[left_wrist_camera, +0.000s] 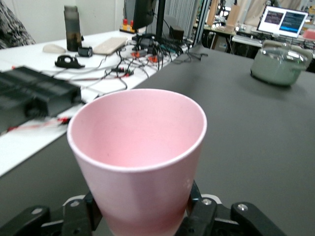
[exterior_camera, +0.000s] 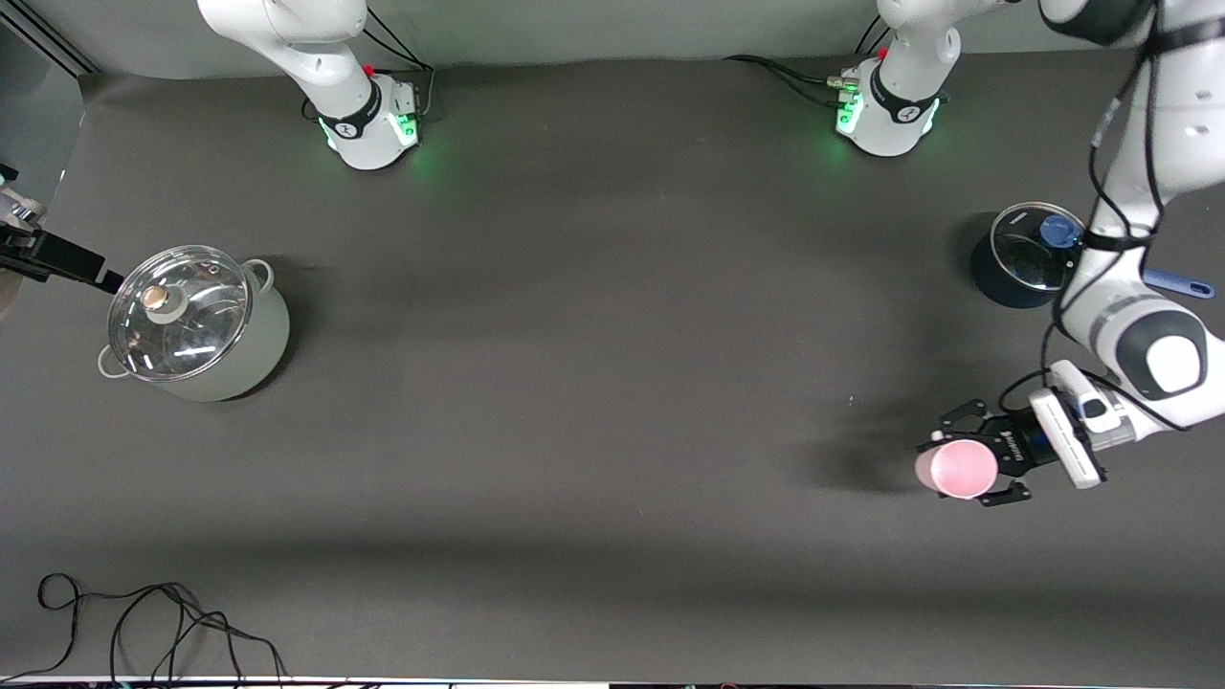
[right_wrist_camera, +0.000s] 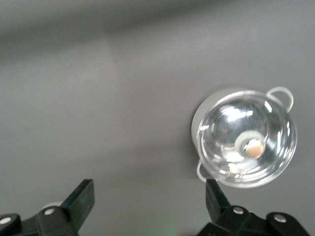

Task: Transfer pink cup from left to right arm
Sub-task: 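Lift the pink cup with the left gripper toward the table middle, then lower the right gripper onto the pink cup rim and close it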

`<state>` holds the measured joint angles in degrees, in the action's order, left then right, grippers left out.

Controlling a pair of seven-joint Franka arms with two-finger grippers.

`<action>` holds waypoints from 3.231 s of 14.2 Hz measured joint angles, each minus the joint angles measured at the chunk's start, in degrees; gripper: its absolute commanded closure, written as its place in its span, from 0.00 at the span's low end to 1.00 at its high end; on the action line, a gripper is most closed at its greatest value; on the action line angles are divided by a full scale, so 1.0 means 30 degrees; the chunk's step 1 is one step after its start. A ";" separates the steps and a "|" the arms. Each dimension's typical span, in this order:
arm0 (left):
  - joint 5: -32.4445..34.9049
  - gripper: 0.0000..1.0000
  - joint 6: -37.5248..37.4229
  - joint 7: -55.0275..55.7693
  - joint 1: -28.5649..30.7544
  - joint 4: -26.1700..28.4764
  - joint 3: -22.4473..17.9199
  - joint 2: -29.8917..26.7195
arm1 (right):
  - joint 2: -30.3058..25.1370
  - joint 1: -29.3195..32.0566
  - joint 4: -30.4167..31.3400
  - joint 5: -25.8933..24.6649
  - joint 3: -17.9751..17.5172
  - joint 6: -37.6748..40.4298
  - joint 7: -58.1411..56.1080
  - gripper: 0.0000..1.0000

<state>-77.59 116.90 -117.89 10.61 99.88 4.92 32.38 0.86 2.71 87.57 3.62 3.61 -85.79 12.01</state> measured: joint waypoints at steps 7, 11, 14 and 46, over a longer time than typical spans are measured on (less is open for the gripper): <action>-0.2400 0.73 0.5449 0.4821 -0.5828 0.4063 0.0048 -0.5806 | 0.0025 -0.2253 0.0010 0.0842 -0.0135 0.0173 1.0792 0.00; -0.3106 0.72 0.6699 0.6395 -0.8653 0.5287 0.0037 -0.7591 | 0.0247 -0.4663 0.0000 0.2401 -0.0213 0.0173 1.7761 0.00; -0.3919 0.70 0.9289 0.6772 -1.0965 0.5342 0.0041 -0.7795 | 0.0274 -0.6581 -0.0167 0.3466 -0.0270 0.0151 2.1850 0.00; -0.4607 0.67 1.4947 0.7756 -1.4613 0.5189 0.1461 -0.8718 | 0.8171 -1.5894 -0.7012 0.1561 -0.0054 -0.5548 3.0428 0.65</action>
<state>-91.41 161.74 -94.62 -33.23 115.45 9.31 6.22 25.38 -44.97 66.53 8.30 3.44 -102.43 103.30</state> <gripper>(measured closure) 0.339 0.040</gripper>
